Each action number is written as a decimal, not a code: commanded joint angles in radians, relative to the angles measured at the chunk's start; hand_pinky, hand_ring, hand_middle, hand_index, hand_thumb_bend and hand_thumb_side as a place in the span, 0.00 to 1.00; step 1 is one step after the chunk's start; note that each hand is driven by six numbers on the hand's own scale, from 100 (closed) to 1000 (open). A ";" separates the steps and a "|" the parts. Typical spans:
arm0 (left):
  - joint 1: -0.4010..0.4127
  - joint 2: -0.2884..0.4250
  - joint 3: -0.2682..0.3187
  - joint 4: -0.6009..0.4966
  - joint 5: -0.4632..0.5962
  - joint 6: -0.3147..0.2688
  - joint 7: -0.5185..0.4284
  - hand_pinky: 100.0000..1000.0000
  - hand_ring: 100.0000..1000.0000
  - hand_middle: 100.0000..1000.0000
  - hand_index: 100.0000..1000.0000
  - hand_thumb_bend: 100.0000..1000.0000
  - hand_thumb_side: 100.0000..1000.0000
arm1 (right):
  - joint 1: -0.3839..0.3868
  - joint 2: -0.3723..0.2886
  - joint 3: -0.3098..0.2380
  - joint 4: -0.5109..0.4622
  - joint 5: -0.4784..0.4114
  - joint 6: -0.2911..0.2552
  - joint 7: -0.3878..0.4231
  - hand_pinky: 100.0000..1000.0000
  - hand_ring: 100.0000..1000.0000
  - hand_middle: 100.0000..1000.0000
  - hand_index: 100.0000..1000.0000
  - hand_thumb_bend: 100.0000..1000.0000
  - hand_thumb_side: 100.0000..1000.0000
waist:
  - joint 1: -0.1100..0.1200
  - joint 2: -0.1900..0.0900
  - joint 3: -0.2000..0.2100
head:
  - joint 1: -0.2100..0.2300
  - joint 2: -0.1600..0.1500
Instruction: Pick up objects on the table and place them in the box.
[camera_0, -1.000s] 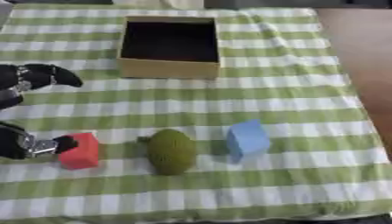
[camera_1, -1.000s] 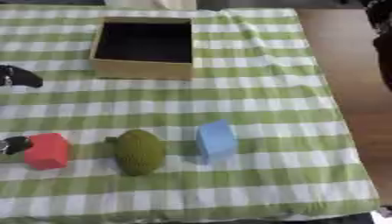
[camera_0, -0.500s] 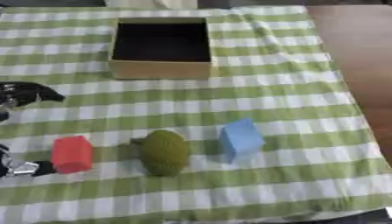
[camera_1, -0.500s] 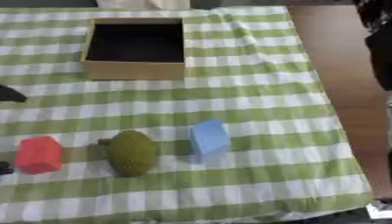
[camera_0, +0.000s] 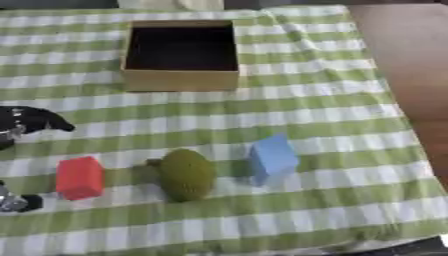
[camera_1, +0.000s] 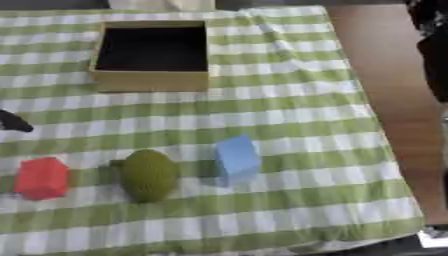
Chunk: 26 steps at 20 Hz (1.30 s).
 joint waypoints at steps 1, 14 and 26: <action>-0.014 0.037 -0.010 0.007 0.007 0.026 -0.017 1.00 0.98 0.87 0.97 0.55 0.18 | -0.010 -0.027 -0.008 -0.020 0.001 0.004 0.002 0.99 0.85 0.59 0.88 0.00 0.52 | 0.017 -0.003 -0.003 | 0.004 0.005; -0.062 -0.032 -0.088 0.104 -0.071 0.101 0.012 0.97 0.93 0.83 0.94 0.58 0.16 | -0.010 -0.017 -0.011 -0.020 0.003 0.022 0.008 0.99 0.85 0.58 0.88 0.00 0.52 | 0.030 0.008 -0.013 | 0.014 0.005; -0.180 -0.159 -0.162 0.197 -0.096 0.084 -0.034 0.95 0.92 0.82 0.93 0.51 0.18 | -0.010 -0.009 -0.012 -0.020 0.001 0.030 0.015 1.00 0.85 0.58 0.88 0.00 0.52 | 0.034 0.010 -0.019 | 0.017 0.005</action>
